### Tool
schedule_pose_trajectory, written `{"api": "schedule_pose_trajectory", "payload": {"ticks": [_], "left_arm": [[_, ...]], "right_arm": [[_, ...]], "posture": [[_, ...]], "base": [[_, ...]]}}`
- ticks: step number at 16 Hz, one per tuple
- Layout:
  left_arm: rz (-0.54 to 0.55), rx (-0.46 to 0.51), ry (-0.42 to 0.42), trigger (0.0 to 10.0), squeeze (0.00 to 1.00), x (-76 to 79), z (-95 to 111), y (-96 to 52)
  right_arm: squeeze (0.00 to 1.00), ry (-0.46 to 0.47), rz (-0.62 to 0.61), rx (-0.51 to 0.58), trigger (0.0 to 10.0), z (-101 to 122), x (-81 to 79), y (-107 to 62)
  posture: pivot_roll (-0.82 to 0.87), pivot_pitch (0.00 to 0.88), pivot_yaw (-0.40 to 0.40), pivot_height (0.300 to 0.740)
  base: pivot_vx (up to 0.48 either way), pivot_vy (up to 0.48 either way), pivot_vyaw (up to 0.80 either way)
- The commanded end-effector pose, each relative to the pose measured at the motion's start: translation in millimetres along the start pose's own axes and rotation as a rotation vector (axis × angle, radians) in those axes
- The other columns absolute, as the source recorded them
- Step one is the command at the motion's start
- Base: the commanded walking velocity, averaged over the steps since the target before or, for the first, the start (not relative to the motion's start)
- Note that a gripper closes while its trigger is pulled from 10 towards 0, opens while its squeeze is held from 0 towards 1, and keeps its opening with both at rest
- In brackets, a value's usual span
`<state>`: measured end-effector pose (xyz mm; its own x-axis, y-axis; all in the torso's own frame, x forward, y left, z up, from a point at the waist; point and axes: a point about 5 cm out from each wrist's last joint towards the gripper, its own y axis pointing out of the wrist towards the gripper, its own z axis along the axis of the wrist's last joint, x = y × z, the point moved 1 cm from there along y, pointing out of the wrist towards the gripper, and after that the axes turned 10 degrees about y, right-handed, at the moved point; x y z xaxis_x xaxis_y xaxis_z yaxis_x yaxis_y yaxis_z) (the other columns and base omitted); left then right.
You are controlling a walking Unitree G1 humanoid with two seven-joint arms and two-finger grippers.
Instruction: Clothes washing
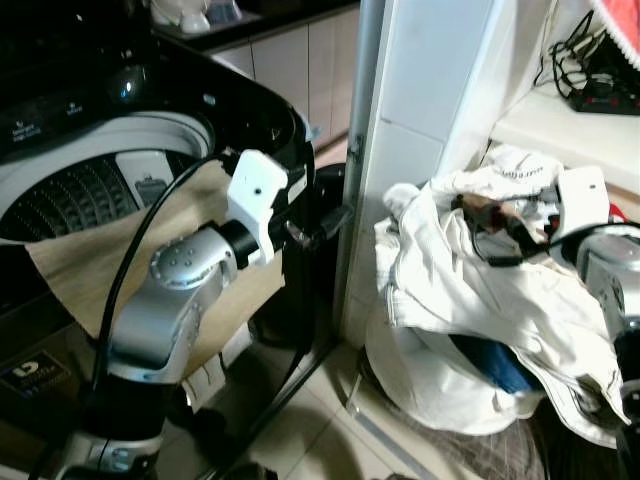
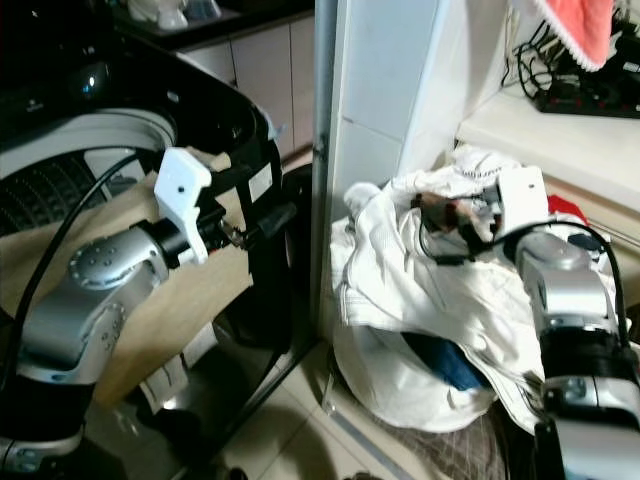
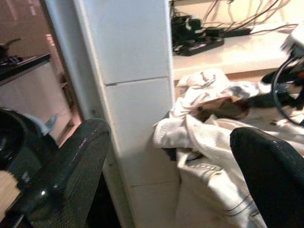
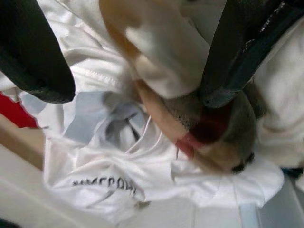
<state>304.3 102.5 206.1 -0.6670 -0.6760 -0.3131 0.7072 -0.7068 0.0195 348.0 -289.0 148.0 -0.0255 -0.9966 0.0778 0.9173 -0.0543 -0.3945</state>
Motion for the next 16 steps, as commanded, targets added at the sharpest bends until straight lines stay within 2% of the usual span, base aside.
{"api": "schedule_pose_trajectory", "payload": {"ticks": [1, 2, 4, 5, 6, 8, 9, 16], "left_arm": [[-0.031, 0.017, 0.016, 10.0, 0.00, 0.9, 7, -1.7], [-0.098, 0.010, 0.007, 10.0, 0.00, 8.7, 6, -3.0], [-0.167, 0.018, -0.018, 10.0, 0.00, 16.3, 8, -4.1], [-0.214, 0.023, -0.018, 10.0, 0.00, 21.5, 8, -5.7], [-0.267, 0.012, -0.016, 10.0, 0.00, 26.2, 7, -9.1], [-0.287, -0.004, 0.003, 10.0, 0.00, 27.5, 5, -11.5], [-0.305, -0.009, -0.015, 10.0, 0.00, 29.3, 4, -13.3], [-0.326, -0.009, -0.015, 10.0, 0.00, 33.0, 4, -12.7]], "right_arm": [[0.00, -0.006, 0.033, -0.007, 10.0, -1, 1.6, 3.9], [0.00, -0.023, 0.062, -0.049, 10.0, -10, 6.2, 8.8], [0.00, -0.034, 0.074, -0.062, 10.0, -12, 8.4, 10.6], [0.00, -0.028, 0.082, -0.068, 7.5, -12, 9.3, 11.1], [0.00, -0.028, 0.105, -0.078, 0.0, -11, 9.0, 11.4], [0.00, -0.083, 0.088, -0.100, 0.0, -12, 11.2, 12.6], [0.00, -0.096, 0.114, -0.127, 0.0, -17, 8.5, 12.8], [0.00, -0.111, 0.118, -0.157, 0.0, -26, 10.5, 12.2]], "posture": [[-0.08, 0.000, 0.039, 0.740], [-0.08, 0.000, 0.034, 0.740], [-0.07, 0.000, 0.029, 0.740], [-0.07, 0.000, 0.026, 0.740], [-0.07, 0.000, 0.027, 0.740], [-0.07, 0.000, 0.027, 0.740], [-0.07, 0.000, 0.028, 0.740], [-0.08, 0.000, 0.030, 0.740]], "base": [[0.000, 0.000, 0.00], [0.000, 0.000, 0.00], [0.000, 0.000, 0.00], [0.000, 0.000, 0.00], [0.000, 0.000, 0.00], [0.000, 0.000, 0.00], [0.000, 0.000, 0.00], [0.000, 0.000, 0.00]]}}
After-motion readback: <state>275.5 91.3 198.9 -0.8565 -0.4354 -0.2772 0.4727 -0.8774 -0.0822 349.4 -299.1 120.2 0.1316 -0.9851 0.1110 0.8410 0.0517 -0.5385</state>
